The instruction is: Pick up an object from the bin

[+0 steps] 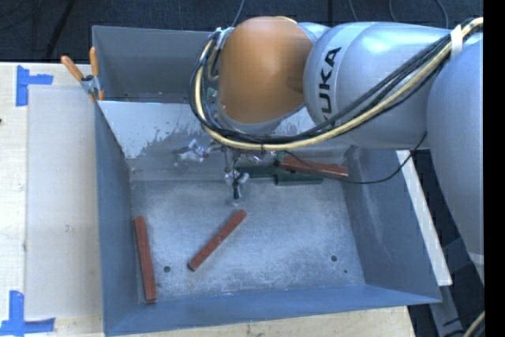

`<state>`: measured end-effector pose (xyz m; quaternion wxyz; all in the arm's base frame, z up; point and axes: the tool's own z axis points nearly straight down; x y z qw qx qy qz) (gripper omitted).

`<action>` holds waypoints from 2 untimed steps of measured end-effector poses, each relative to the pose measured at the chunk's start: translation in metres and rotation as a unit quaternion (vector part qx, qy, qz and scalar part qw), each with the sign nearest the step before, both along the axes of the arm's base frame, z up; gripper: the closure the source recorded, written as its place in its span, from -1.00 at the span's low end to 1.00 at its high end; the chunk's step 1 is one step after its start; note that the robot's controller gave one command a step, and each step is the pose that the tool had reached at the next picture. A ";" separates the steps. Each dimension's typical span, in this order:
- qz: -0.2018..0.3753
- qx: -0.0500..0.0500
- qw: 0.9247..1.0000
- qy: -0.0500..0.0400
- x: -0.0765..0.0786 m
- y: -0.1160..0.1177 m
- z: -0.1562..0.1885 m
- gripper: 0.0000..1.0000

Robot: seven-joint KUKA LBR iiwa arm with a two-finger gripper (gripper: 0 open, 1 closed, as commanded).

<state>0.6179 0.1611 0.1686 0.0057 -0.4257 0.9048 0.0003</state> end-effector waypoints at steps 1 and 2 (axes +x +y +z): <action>0.211 -0.004 0.977 0.008 -0.082 -0.043 -0.102 -1.00; 0.210 -0.004 0.978 0.006 -0.080 -0.042 -0.100 1.00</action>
Offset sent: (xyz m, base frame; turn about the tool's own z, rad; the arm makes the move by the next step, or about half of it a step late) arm -0.0798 -0.0425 -0.0986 -0.4272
